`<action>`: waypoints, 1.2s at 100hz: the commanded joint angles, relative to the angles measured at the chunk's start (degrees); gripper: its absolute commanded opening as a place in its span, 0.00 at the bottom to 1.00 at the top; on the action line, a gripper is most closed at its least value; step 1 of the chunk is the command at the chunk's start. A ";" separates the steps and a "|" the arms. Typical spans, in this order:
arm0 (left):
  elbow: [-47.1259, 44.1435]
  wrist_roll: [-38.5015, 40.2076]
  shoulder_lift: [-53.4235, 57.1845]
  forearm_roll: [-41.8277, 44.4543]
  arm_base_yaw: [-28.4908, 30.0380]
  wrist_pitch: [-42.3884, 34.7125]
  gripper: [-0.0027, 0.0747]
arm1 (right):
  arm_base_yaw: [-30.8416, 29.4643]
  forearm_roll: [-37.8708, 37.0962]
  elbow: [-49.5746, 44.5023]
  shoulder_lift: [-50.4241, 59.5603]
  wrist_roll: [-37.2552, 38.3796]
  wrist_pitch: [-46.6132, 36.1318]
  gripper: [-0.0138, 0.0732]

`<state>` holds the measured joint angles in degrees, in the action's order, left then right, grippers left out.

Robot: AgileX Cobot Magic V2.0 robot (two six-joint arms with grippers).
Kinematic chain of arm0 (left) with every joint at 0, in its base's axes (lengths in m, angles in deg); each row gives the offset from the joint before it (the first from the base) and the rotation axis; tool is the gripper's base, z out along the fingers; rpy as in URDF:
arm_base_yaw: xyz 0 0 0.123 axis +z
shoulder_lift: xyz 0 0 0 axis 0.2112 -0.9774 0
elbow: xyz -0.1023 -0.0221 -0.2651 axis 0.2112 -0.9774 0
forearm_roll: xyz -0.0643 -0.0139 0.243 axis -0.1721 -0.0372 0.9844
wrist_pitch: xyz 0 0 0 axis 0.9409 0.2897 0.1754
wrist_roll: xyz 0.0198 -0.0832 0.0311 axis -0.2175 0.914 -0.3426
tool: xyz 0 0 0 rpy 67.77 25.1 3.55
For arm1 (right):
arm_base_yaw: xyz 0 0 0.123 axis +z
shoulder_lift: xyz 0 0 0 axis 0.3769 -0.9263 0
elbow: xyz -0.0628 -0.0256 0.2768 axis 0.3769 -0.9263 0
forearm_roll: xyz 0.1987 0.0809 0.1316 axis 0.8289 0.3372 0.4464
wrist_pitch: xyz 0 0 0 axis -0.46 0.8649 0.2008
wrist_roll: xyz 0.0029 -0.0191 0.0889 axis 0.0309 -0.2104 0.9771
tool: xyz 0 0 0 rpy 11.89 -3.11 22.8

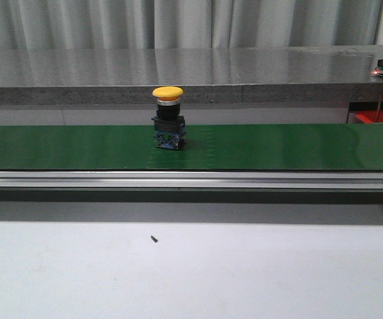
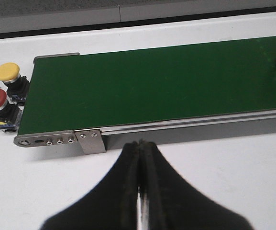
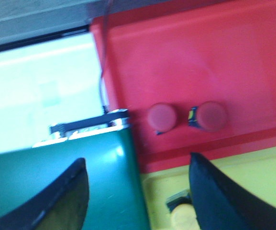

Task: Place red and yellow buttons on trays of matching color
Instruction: 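Lower the right gripper onto the yellow button on the belt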

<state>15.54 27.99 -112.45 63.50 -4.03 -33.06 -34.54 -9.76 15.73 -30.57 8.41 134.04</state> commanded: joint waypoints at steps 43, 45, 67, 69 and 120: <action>1.49 0.01 0.14 -1.17 -0.44 -4.11 0.01 | 19.96 0.13 -11.74 12.33 -0.50 -7.95 0.69; 1.49 0.01 0.14 -1.17 -0.44 -4.11 0.01 | 20.67 0.13 -11.74 12.33 -0.67 -7.95 0.69; 1.49 0.01 0.14 -1.17 -0.44 -4.11 0.01 | 31.12 0.19 -11.74 11.13 -11.57 -8.53 0.69; 1.49 0.01 0.14 -1.17 -0.44 -4.11 0.01 | 31.81 0.19 -11.74 10.78 -12.59 -8.53 0.69; 1.49 0.01 0.14 -1.17 -0.44 -4.11 0.01 | 34.38 9.18 -11.74 1.25 -45.54 -8.63 0.69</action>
<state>15.54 27.99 -112.45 63.50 -4.03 -33.06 -0.11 -3.34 2.63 -30.67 -33.38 128.16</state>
